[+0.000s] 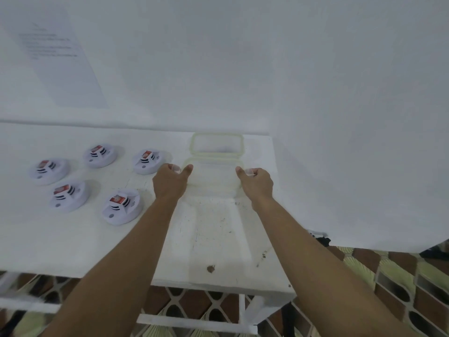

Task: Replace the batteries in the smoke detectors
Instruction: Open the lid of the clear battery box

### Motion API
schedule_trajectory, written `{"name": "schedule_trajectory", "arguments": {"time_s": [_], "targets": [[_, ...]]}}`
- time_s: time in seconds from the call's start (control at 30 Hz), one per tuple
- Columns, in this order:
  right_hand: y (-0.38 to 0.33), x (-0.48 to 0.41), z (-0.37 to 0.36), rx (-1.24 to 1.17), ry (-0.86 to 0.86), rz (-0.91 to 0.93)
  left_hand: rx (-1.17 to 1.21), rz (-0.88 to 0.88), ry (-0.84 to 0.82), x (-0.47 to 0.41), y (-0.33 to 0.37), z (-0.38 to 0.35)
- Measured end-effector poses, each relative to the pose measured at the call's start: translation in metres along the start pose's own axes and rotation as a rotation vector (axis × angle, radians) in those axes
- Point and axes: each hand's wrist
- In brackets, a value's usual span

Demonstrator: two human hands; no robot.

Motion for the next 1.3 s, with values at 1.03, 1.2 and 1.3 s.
{"name": "schedule_trajectory", "arguments": {"time_s": [1.03,1.2,1.3], "targets": [[0.053,0.132,0.025,0.178,-0.157,0.177,0.228,-0.087,-0.316,0.054,-0.099,0.073],[0.061,0.132,0.013,0.47,-0.163,0.298,-0.077,-0.302,-0.295,0.05,-0.1,0.074],[0.065,0.132,0.007,0.593,-0.127,0.296,-0.133,-0.36,-0.304,0.048,-0.102,0.074]]}}
Point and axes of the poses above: each hand's wrist, its own x-axis away from the middle knuckle, its own z-axis out of the back of the hand, y = z × x, and after that the axes turned 5 degrees about z, right-handed
